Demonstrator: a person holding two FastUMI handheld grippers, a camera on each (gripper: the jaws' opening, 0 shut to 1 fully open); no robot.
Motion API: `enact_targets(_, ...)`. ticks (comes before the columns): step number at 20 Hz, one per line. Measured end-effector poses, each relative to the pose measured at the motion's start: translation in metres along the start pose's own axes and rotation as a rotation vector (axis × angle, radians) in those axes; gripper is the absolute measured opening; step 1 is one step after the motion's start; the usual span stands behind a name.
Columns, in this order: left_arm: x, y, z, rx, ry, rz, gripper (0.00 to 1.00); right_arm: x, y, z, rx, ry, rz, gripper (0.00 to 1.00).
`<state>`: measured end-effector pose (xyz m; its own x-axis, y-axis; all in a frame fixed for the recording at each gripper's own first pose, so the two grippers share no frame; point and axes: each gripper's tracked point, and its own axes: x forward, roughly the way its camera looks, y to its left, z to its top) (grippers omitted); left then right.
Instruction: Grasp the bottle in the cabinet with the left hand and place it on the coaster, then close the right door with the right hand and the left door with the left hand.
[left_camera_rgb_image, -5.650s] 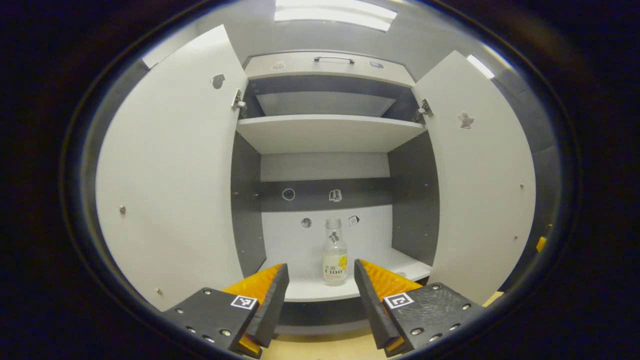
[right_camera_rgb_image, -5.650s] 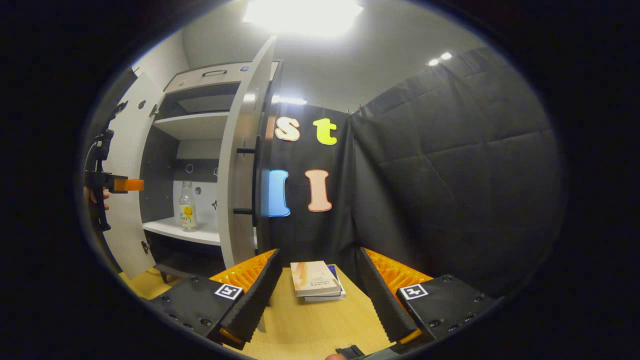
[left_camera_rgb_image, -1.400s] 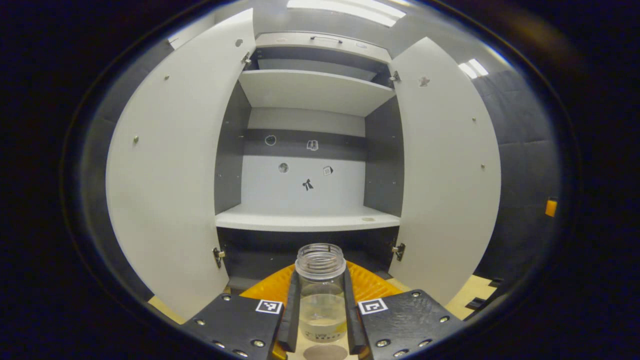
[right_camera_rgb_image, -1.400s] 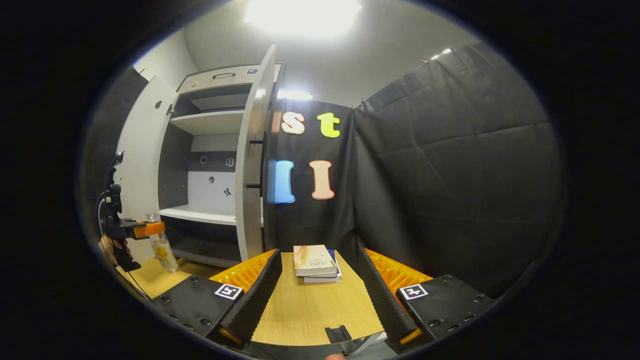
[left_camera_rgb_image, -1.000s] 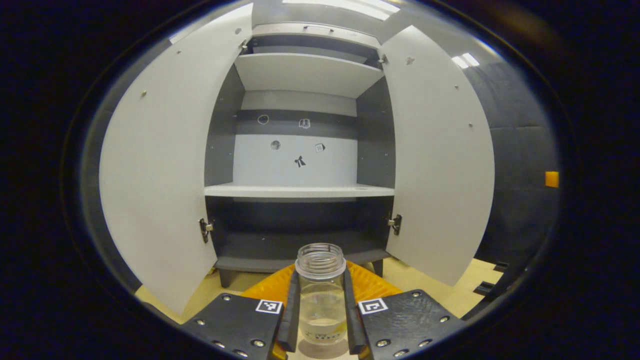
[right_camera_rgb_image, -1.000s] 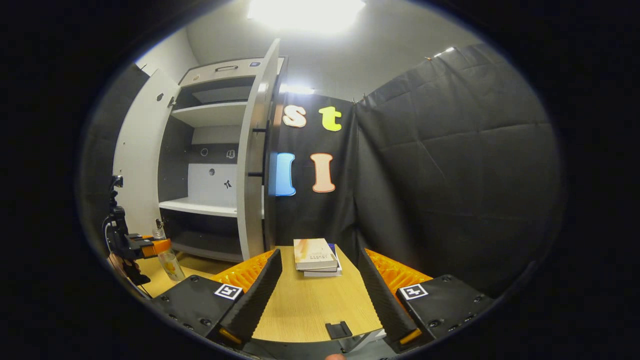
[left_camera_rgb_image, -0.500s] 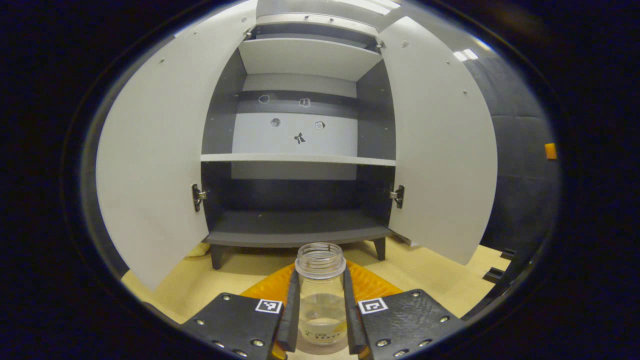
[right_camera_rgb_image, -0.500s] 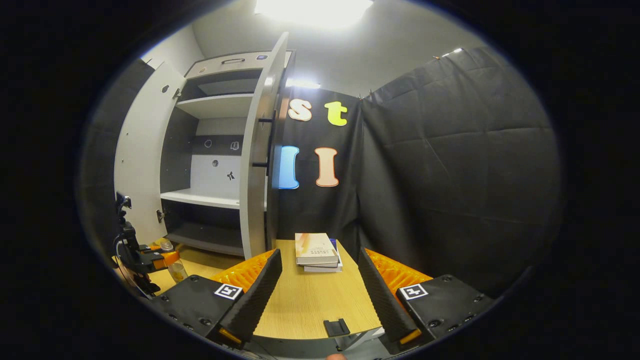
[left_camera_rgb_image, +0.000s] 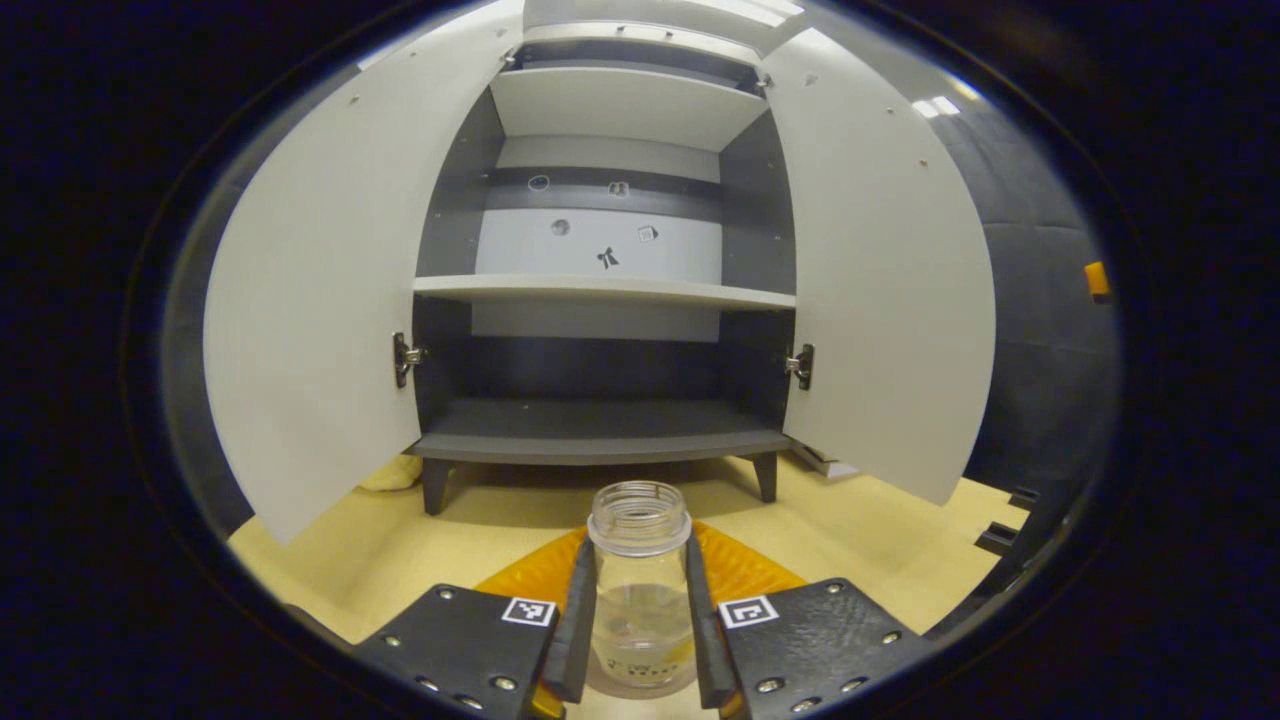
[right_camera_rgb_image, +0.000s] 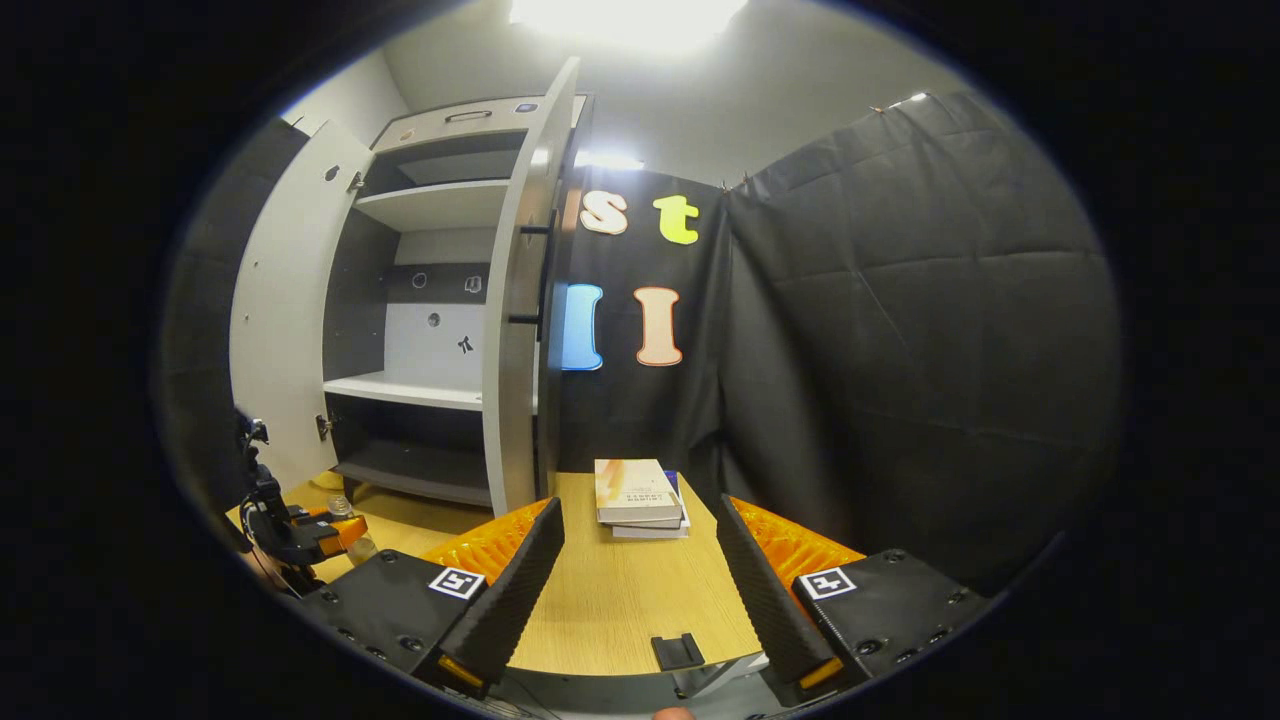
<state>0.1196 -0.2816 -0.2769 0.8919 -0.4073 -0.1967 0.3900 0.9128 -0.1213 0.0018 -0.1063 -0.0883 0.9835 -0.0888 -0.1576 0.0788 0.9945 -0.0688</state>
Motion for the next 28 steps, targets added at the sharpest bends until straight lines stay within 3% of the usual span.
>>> enact_targets(1, -0.004, 0.000, -0.001, 0.011, 0.007, 0.008, 0.45, 0.000, 0.001, 0.000, 0.005, -0.001, 0.004, 0.96)
enact_targets(2, -0.007, 0.000, 0.001, 0.023, 0.009, 0.019, 0.67, 0.000, 0.003, 0.001, 0.012, -0.001, 0.009, 0.98)
enact_targets(5, -0.017, -0.002, 0.019, 0.037, -0.009, 0.032, 0.79, 0.003, 0.004, 0.009, 0.032, -0.009, 0.021, 0.98)
enact_targets(10, -0.054, -0.011, 0.078, 0.061, -0.059, 0.045, 0.81, 0.007, 0.002, 0.042, 0.085, -0.058, 0.052, 0.98)
enact_targets(17, -0.122, 0.008, 0.166, 0.115, -0.115, 0.150, 0.80, 0.019, 0.000, 0.083, 0.124, -0.100, 0.109, 0.98)
enact_targets(28, -0.190, 0.103, 0.230, 0.078, -0.107, 0.310, 0.81, 0.082, 0.002, 0.122, 0.128, -0.050, 0.099, 0.98)
